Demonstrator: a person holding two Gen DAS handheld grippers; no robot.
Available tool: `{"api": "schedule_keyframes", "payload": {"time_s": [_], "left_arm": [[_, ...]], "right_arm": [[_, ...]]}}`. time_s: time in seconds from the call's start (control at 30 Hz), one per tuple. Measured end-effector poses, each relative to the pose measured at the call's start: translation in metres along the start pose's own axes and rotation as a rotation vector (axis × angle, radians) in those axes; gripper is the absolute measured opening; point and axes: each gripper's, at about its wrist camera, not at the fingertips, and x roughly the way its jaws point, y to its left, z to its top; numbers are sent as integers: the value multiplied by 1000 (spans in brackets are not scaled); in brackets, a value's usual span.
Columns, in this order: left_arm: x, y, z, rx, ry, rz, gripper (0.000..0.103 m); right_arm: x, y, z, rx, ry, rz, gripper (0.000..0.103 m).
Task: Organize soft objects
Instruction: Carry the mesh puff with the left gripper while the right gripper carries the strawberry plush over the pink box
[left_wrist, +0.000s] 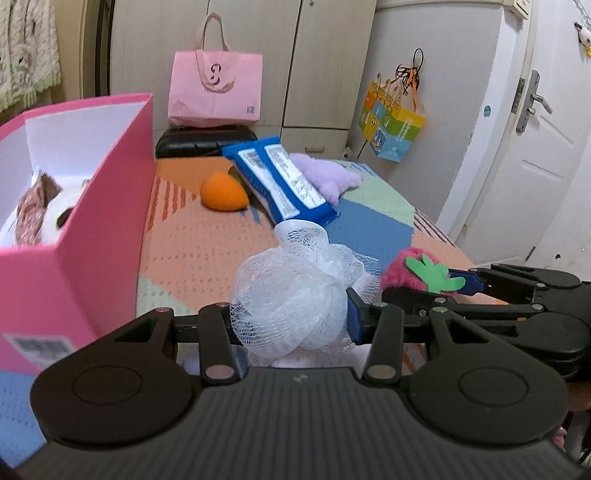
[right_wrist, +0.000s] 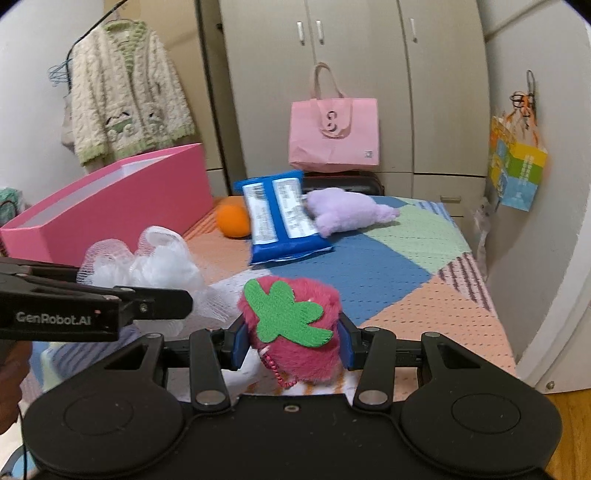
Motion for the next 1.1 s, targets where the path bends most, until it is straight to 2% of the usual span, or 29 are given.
{"api": "schedule_keyframes", "payload": {"time_s": [0.33,0.63,0.87,1.1], "left_arm": [[-32,18,-14,-36,18,-5,44],[-74,37,-16,-30,36,-71,44],[-109,53,-11,29,59,-53,44],[-137,74,6,55,11,-22,44]], "right_arm": [[-15,32,-2,-24,33,82,52],[-19,61,12,-55,125,235,52],[-21,82,33,-55,195,329,52],[-25,110,56,-139,167,368,52]]}}
